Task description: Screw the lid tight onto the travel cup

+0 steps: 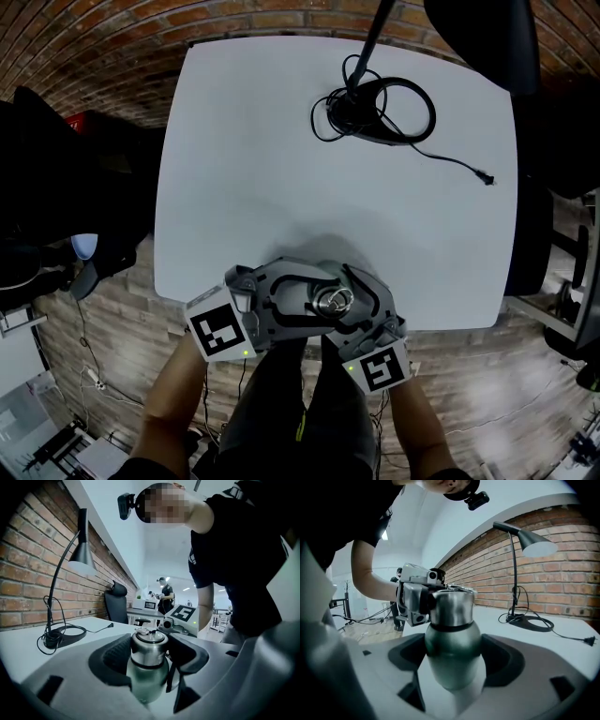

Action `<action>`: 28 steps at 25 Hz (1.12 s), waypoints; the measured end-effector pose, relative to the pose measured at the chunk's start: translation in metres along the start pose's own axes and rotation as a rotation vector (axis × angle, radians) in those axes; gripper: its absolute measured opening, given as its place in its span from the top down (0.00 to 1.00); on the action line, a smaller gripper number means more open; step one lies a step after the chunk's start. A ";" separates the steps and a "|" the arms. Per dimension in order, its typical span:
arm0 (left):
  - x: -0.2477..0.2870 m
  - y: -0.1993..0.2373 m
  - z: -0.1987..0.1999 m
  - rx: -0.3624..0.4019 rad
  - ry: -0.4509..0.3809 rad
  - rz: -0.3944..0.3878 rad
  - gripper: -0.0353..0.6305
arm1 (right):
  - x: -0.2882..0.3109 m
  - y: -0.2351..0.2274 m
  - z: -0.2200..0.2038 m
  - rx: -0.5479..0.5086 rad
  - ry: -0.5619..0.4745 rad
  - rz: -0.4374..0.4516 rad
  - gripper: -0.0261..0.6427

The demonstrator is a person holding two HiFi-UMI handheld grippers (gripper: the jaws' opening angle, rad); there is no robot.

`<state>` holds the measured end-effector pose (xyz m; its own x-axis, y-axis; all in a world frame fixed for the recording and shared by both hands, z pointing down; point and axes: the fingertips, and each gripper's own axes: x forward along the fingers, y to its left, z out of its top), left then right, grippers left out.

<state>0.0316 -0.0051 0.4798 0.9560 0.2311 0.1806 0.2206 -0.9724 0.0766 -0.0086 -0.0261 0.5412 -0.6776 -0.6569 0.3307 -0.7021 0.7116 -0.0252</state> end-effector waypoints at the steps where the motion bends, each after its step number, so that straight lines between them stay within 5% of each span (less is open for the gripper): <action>1: 0.000 0.000 -0.001 0.000 -0.004 0.010 0.57 | 0.000 0.000 0.000 -0.001 0.002 -0.001 0.44; 8: -0.011 0.009 0.005 -0.012 -0.055 0.194 0.45 | 0.001 0.000 -0.001 0.002 0.004 -0.008 0.44; 16: -0.020 0.009 -0.004 -0.166 -0.001 0.594 0.45 | 0.000 0.000 -0.002 0.011 0.012 -0.024 0.44; 24: -0.008 0.021 0.000 -0.120 0.043 0.762 0.47 | 0.001 0.000 -0.001 0.013 0.002 -0.037 0.44; 28: -0.008 0.021 0.000 -0.096 0.048 0.779 0.55 | 0.001 0.000 0.000 0.015 -0.002 -0.042 0.44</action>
<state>0.0282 -0.0270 0.4795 0.8186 -0.5128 0.2587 -0.5297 -0.8482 -0.0051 -0.0093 -0.0263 0.5414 -0.6475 -0.6870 0.3298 -0.7336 0.6791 -0.0257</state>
